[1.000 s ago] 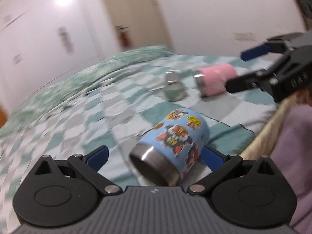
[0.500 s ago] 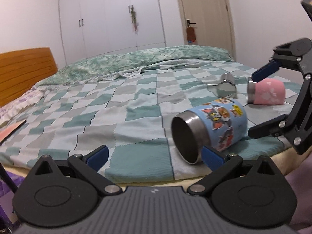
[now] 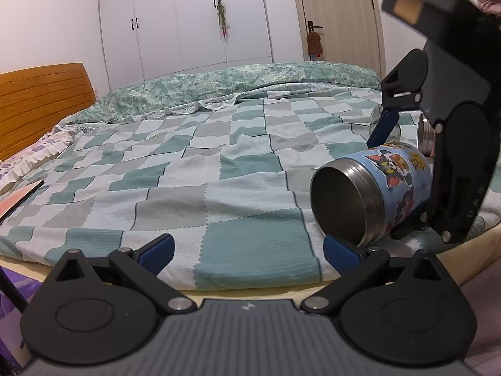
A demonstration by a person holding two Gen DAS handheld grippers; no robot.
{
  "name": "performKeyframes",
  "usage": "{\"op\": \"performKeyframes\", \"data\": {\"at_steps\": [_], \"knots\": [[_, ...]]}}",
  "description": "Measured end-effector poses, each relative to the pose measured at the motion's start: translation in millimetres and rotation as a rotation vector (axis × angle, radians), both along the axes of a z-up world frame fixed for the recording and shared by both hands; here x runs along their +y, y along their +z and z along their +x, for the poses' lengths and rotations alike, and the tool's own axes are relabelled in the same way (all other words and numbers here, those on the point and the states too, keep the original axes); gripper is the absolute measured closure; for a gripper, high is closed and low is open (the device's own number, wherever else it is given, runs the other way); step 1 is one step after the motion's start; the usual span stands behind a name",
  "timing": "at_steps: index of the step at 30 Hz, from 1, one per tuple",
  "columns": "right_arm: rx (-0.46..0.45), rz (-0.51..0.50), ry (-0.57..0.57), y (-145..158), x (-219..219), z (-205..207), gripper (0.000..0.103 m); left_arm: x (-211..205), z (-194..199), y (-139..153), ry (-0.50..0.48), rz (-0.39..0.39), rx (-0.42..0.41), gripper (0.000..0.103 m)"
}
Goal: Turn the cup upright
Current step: 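Grasp the blue cup with the right gripper and rotate it rim-up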
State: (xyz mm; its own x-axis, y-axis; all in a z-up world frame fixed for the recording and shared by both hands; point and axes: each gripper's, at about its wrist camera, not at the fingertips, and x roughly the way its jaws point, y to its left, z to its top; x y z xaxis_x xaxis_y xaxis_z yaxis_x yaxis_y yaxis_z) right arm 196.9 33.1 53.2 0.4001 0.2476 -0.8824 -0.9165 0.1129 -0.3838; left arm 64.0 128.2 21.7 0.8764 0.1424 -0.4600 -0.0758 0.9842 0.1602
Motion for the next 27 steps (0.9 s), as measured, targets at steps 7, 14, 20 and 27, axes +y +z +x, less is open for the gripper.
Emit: {"op": "performKeyframes", "data": {"at_steps": [7, 14, 20, 27], "knots": [[0.253, 0.099, -0.426, 17.4, 0.4, 49.6, 0.01, 15.2, 8.5, 6.7, -0.005, 0.015, 0.003, 0.0], [0.564, 0.329, -1.028, 15.8, -38.6, 79.8, 0.015, 31.0, 14.4, 15.3, -0.01, 0.02, 0.005, 0.0], [0.655, 0.498, -1.245, 11.8, -59.0, 57.6, 0.02, 39.5, 22.4, 18.5, -0.029, 0.028, 0.015, 0.0], [0.632, 0.575, -1.259, 10.5, -62.7, 52.5, 0.02, 37.5, 25.5, 20.4, -0.043, 0.038, 0.023, 0.0]]}}
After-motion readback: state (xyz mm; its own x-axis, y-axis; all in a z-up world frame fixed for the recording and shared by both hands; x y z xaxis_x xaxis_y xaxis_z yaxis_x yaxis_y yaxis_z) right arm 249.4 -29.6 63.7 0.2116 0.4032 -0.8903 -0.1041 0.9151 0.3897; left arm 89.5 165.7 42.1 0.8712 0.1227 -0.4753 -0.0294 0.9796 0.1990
